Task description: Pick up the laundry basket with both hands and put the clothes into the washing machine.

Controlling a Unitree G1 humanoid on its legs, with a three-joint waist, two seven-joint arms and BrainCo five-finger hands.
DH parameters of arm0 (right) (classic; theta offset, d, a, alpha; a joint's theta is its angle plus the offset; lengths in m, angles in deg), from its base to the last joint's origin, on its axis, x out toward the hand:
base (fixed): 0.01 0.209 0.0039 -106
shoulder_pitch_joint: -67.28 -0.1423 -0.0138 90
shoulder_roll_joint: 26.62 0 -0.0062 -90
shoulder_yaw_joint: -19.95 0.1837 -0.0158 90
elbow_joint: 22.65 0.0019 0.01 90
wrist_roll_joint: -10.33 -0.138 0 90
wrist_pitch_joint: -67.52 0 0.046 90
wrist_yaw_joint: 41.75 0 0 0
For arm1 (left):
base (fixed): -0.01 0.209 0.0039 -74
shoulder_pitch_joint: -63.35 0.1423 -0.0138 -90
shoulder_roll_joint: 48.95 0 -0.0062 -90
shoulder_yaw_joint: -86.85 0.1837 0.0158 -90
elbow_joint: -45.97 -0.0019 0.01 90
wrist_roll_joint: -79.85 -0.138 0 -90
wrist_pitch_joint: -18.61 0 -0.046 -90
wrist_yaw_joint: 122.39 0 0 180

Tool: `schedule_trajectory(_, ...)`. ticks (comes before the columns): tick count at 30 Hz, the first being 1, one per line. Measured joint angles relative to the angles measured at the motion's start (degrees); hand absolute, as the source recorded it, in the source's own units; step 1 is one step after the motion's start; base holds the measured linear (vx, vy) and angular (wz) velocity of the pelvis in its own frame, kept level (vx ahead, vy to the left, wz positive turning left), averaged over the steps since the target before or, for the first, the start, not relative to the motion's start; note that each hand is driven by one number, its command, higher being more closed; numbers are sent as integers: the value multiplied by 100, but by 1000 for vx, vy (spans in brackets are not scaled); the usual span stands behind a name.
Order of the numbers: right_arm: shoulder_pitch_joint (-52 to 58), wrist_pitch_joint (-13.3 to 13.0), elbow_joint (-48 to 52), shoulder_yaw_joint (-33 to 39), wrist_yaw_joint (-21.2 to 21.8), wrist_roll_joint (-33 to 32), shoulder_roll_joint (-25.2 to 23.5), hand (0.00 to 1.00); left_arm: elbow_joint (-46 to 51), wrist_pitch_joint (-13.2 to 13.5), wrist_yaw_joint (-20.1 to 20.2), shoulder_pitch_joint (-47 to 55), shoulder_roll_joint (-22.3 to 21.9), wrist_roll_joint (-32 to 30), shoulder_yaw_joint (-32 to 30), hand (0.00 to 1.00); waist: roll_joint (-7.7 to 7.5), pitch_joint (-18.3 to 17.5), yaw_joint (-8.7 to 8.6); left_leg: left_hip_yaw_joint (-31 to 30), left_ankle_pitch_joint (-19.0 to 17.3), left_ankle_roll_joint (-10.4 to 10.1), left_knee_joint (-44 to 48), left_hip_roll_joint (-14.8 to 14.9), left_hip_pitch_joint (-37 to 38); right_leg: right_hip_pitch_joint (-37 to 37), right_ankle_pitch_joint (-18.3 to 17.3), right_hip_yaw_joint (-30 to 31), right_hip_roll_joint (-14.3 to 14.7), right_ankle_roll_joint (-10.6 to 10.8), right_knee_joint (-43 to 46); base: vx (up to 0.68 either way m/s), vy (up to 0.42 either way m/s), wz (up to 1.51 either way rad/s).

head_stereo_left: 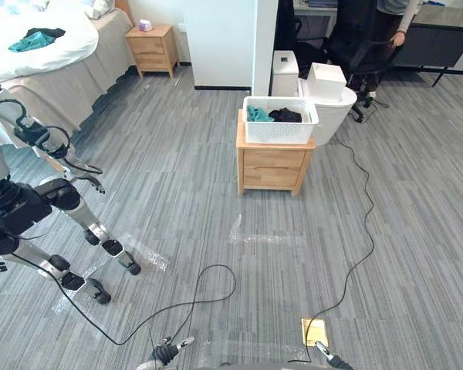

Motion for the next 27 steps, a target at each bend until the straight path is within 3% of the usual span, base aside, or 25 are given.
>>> schedule_trajectory(27,3,1,-6,82,86,1,-33,0,-4,96,112,-8,6,82,3,0,-31,24,-3,2,-15,-15,-41,-3,86,95,-8,-116,0,-15,-50,-27,-9,0)
